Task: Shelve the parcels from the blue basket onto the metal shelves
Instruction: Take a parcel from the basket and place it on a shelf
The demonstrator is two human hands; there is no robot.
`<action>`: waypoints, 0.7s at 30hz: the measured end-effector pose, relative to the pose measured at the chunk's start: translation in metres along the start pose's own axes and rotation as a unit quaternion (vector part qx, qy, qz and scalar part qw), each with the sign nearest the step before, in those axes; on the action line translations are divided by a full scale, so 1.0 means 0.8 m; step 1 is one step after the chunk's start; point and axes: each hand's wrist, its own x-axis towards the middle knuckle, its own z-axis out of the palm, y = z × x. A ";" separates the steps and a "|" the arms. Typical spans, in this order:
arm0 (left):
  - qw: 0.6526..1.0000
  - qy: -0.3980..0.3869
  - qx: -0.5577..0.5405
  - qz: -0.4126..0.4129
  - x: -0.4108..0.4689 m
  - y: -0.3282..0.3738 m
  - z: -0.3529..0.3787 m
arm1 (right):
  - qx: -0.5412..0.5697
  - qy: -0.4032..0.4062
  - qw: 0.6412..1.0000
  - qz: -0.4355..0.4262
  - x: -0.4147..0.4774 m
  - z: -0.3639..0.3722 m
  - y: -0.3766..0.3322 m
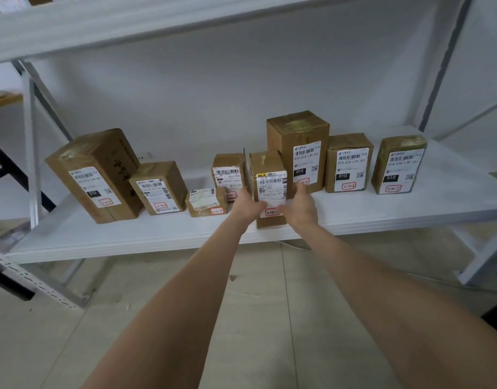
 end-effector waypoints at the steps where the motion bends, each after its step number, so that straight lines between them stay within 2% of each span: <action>1: 0.999 0.023 0.032 0.026 -0.004 0.005 -0.004 | -0.035 0.021 0.999 -0.026 -0.001 -0.005 -0.005; 3: 0.985 0.072 0.122 0.096 -0.009 0.018 -0.012 | -0.112 0.047 0.989 -0.091 -0.001 -0.017 -0.017; 6: 0.938 0.105 0.275 0.183 -0.012 0.036 -0.020 | -0.231 0.034 0.955 -0.183 -0.002 -0.031 -0.032; 9: 0.894 0.108 0.377 0.219 -0.010 0.044 -0.018 | -0.288 0.002 0.936 -0.203 -0.002 -0.042 -0.041; 15: 0.859 0.125 0.444 0.221 -0.001 0.051 -0.016 | -0.302 -0.009 0.933 -0.195 0.003 -0.044 -0.048; 21: 0.847 0.127 0.462 0.230 0.013 0.052 -0.017 | -0.300 -0.002 0.932 -0.204 0.013 -0.036 -0.054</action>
